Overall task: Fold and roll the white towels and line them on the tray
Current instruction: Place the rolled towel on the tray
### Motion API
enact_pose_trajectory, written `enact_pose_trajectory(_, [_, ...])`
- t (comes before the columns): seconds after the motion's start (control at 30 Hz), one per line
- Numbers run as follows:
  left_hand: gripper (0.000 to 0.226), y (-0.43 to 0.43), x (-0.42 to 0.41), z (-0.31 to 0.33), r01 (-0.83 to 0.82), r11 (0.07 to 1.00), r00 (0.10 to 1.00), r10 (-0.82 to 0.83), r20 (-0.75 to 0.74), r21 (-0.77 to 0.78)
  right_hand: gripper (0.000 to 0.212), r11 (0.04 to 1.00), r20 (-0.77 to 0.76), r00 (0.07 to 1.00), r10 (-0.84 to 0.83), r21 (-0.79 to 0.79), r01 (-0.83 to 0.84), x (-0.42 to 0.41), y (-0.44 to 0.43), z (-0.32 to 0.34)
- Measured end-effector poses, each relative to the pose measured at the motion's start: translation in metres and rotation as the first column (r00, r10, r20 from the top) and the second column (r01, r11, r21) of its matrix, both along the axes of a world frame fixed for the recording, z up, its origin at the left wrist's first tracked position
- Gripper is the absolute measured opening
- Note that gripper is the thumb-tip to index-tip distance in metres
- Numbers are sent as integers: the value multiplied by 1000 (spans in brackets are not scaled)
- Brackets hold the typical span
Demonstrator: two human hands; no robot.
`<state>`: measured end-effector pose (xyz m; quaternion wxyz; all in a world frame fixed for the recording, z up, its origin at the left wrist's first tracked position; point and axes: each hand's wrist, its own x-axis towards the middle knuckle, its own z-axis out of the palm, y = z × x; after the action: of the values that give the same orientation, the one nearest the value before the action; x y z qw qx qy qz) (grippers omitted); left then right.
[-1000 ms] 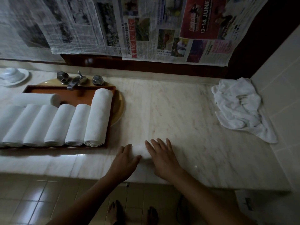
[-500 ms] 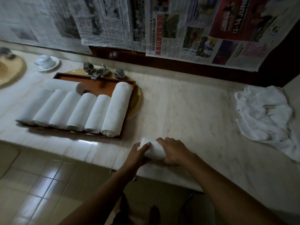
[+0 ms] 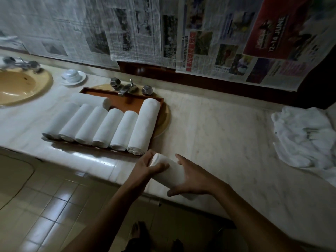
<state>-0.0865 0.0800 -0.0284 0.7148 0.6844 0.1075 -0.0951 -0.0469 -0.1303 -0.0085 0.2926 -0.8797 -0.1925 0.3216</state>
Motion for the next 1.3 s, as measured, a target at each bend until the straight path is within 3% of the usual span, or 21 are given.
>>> enact_pose_trajectory(0.2, [46,40,22,31,-8,999,990,2,140,40,82,988,94,995,-45,150,31,11,37,24])
enact_pose_trajectory(0.33, [44,67,46,41,-120,992,983,114,146,39,77,974,212,972,-98,222,49,34,72,31])
enact_pose_trajectory(0.53, [44,145,98,47,-135,989,982,126,144,56,84,980,342,928,-148,177,91,101,137,36])
enact_pose_trajectory(0.7, [42,223,126,35,-214,918,974,173,148,333,83,978,421,886,-194,158,139,167,195,48])
enact_pose_trajectory(0.87, [43,290,147,10,-225,736,974,173,144,638,83,985,478,865,-155,11,170,239,258,43])
enact_pose_trajectory(1.03, [51,321,156,-10,-116,548,993,34,116,828,74,989,403,915,10,-140,52,294,295,18])
enact_pose_trajectory(1.3, [50,337,167,-23,-94,519,985,-77,156,850,50,961,24,989,147,-240,-137,334,309,-20])
